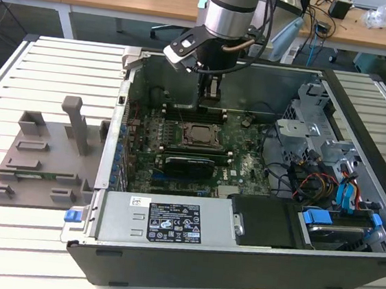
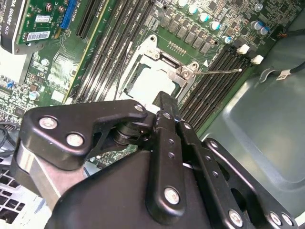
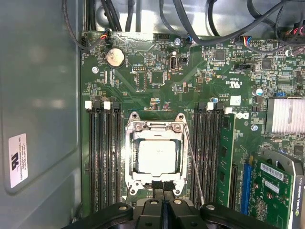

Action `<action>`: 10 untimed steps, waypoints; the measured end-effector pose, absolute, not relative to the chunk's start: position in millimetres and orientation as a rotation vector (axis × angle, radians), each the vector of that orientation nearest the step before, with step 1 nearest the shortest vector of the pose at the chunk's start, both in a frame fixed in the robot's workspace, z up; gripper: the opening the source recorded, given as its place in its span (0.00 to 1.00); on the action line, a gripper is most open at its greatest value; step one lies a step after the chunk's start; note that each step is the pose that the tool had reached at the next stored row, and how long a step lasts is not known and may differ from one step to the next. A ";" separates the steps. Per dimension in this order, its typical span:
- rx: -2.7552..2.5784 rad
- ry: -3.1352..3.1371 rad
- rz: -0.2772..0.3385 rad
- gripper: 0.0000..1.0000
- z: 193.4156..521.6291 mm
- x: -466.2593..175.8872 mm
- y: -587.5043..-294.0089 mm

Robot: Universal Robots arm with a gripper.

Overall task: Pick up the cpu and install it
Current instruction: 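Close the cpu cover, then install the first cpu locking lever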

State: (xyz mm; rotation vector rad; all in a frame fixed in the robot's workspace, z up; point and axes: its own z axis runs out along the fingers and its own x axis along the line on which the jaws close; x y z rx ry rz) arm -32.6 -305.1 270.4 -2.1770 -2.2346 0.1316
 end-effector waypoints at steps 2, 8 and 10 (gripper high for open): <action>-2.177 -2.235 0.132 0.10 270.4 -32.6 -305.1; -2.177 -2.235 0.132 0.10 270.5 -32.6 -305.1; -2.177 -2.235 0.132 0.10 270.5 -32.6 -305.1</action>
